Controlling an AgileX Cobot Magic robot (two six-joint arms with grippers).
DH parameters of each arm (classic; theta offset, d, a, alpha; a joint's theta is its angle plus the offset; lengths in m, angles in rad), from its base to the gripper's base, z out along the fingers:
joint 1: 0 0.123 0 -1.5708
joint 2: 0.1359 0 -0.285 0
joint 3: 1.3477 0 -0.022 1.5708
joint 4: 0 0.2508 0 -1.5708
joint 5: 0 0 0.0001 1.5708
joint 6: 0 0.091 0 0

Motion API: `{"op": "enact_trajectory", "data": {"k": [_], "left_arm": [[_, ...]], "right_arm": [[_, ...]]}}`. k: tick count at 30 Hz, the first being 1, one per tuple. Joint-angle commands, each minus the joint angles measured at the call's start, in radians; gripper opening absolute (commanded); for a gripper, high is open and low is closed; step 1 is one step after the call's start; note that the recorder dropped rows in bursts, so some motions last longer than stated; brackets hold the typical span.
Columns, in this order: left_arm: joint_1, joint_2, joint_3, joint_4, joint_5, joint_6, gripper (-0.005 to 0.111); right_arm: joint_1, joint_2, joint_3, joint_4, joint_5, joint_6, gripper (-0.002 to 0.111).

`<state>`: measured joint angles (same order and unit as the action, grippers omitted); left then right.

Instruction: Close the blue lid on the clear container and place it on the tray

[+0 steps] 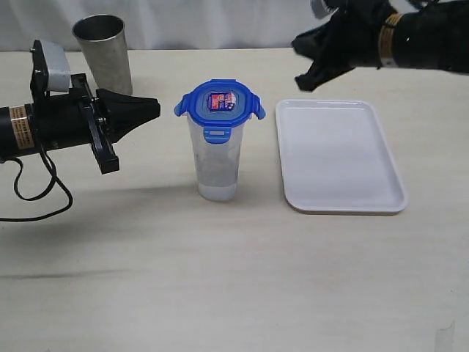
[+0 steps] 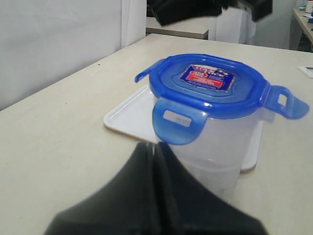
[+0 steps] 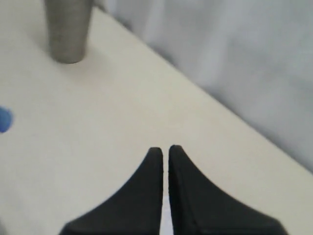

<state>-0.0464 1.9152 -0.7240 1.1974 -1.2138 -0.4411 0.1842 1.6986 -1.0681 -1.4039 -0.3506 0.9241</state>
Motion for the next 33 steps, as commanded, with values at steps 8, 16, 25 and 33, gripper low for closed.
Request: {"op": "enact_trajectory", "data": {"k": [8,16,25,33], "left_arm": [[-0.001,0.002,0.002,-0.024,-0.007,0.0,0.0],[-0.001,0.002,0.002,-0.023,-0.007,0.0,0.0],[-0.001,0.002,0.002,-0.021,-0.007,0.0,0.0],[-0.001,0.002,0.002,-0.019,-0.007,-0.005,0.0]], "right_arm": [[0.209,-0.158,-0.17,0.35,0.744,-0.202,0.004],[0.316,-0.065,-0.511,1.193,1.215,-0.976,0.004],[0.398,0.08,-0.63,1.592,1.36,-1.307,0.004],[0.4,0.157,-0.63,1.596,1.385,-1.305,0.004]]}}
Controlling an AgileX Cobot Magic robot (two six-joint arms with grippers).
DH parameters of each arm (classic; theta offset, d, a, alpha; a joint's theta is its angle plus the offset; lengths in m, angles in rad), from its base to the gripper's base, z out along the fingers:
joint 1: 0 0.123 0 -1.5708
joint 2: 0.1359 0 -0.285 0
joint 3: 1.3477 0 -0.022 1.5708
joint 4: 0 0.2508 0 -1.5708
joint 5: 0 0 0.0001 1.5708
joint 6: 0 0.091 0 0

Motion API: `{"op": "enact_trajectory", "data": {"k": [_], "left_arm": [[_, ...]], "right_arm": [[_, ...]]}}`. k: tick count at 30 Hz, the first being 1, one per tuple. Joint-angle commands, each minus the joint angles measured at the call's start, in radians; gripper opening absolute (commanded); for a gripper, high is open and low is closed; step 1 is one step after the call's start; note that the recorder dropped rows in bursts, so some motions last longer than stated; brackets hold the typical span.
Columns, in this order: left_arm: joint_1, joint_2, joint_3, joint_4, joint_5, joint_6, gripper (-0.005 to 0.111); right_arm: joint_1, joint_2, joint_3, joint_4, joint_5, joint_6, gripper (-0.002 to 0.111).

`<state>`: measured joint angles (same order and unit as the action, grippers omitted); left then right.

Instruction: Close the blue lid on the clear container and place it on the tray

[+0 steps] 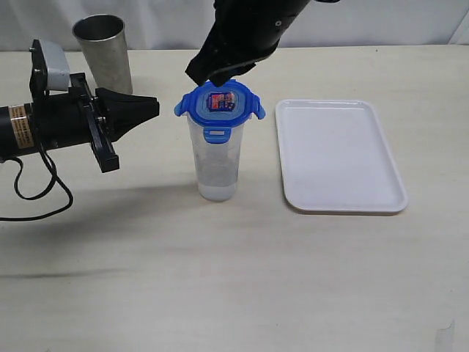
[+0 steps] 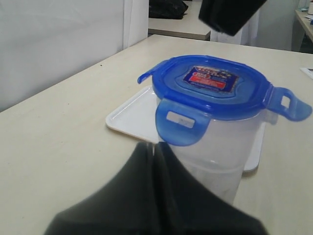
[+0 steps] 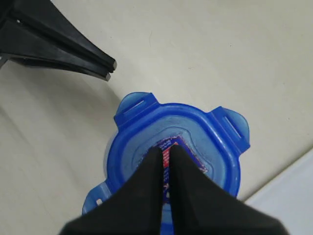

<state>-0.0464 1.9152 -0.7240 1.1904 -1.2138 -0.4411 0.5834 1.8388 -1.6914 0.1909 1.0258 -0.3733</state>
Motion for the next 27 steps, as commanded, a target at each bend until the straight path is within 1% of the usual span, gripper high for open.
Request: {"op": "enact_trajectory", "data": {"k": [1,10,16,27], "left_arm": [[-0.001,0.002,0.002,-0.012,-0.007,-0.005,0.0],[-0.001,0.002,0.002,-0.021,-0.007,-0.005,0.0],[-0.001,0.002,0.002,-0.022,-0.007,-0.005,0.0],[-0.001,0.002,0.002,-0.022,-0.007,-0.009,0.0]], "right_arm": [[0.001,0.022,-0.006,0.001,0.009,-0.008,0.004],[0.001,0.031,0.011,0.002,0.009,-0.019,0.004],[0.001,0.031,0.02,0.002,-0.053,-0.041,0.004],[0.001,0.046,0.02,0.0,-0.053,-0.041,0.004]]}}
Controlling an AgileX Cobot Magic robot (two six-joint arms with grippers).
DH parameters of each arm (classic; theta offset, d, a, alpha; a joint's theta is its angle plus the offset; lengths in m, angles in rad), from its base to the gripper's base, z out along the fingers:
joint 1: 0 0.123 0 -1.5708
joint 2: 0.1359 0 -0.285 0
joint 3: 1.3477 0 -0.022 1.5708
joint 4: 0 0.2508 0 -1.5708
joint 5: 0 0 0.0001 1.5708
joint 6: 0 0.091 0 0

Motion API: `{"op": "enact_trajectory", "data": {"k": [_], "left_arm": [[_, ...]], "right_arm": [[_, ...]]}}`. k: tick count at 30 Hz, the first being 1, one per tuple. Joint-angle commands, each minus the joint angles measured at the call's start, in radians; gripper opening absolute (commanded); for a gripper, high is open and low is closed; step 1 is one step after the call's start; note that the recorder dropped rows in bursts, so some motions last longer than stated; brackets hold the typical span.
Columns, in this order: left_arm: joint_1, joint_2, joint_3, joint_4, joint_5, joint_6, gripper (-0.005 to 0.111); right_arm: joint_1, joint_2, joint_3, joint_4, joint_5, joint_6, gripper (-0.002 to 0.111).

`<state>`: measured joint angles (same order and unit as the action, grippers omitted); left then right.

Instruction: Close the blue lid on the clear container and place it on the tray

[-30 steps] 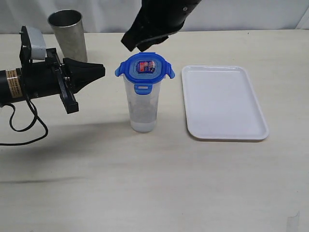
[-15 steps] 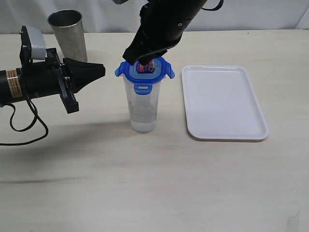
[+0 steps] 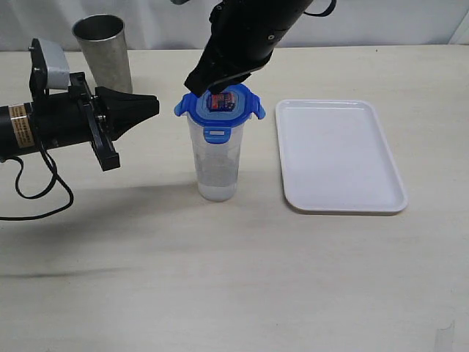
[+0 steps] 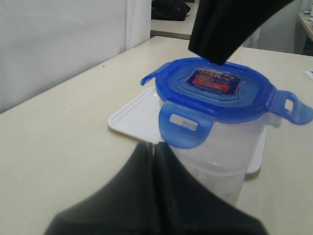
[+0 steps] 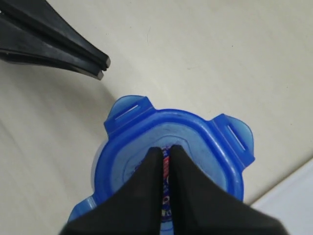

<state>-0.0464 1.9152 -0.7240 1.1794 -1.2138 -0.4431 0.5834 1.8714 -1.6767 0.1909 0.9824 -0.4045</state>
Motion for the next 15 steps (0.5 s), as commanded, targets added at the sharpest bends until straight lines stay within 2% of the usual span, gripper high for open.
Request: {"op": "enact_trajectory", "data": {"k": [1,15], "left_arm": [[-0.001,0.002,0.002,-0.011,-0.007,-0.007,0.0],[-0.001,0.002,0.002,-0.011,-0.007,-0.007,0.0]], "right_arm": [[0.001,0.022,0.005,0.0,-0.011,-0.022,0.004],[0.001,0.051,0.005,0.01,-0.011,-0.028,0.004]]}}
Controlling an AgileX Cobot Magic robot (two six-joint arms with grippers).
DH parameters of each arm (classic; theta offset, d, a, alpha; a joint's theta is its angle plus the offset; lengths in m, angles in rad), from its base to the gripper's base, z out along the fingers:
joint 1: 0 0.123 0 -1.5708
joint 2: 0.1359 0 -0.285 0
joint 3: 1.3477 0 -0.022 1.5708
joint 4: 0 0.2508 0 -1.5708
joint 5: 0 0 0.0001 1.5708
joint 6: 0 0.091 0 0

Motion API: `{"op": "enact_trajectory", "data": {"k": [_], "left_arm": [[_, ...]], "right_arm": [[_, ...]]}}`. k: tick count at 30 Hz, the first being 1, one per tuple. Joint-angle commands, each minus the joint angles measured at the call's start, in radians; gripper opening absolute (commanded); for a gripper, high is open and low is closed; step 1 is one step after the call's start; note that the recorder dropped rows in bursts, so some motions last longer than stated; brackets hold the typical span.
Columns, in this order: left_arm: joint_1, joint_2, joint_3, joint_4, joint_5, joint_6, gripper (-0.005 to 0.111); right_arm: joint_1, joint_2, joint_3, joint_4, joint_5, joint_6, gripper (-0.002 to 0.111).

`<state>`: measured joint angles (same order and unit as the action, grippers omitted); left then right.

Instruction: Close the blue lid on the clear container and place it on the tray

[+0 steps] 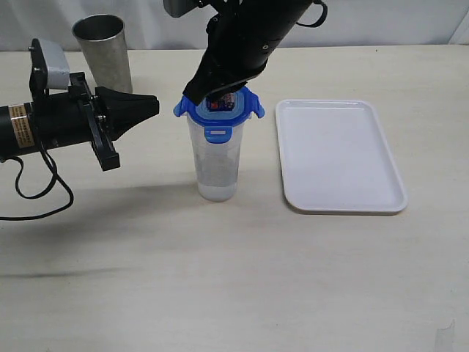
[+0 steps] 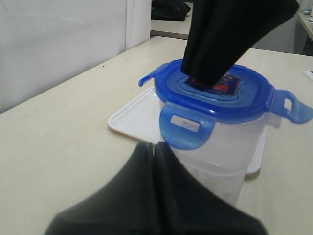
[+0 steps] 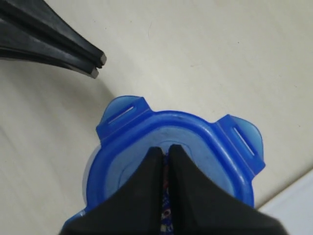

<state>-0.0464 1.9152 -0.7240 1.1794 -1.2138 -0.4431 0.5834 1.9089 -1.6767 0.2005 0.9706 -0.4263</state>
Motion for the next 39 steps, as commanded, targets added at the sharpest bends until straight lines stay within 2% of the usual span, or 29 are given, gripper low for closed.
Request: {"op": "enact_trajectory", "data": {"k": [1,24,29,35,39], "left_arm": [[-0.001,0.002,0.002,-0.011,-0.007,-0.007,0.0],[-0.001,0.002,0.002,-0.016,-0.007,-0.007,0.0],[-0.001,0.002,0.002,-0.016,-0.007,-0.007,0.0],[-0.001,0.002,0.002,-0.016,-0.007,-0.007,0.0],[-0.001,0.002,0.002,-0.016,-0.007,-0.007,0.0]], "right_arm": [[0.001,0.013,0.005,0.0,0.0,-0.007,0.004],[0.001,0.001,-0.016,0.045,-0.001,-0.055,0.004],[-0.001,-0.061,-0.025,0.04,-0.053,-0.055,0.004],[-0.001,-0.157,0.025,-0.158,-0.087,0.113,0.004],[-0.001,-0.244,0.173,-0.278,-0.187,0.215,0.004]]}}
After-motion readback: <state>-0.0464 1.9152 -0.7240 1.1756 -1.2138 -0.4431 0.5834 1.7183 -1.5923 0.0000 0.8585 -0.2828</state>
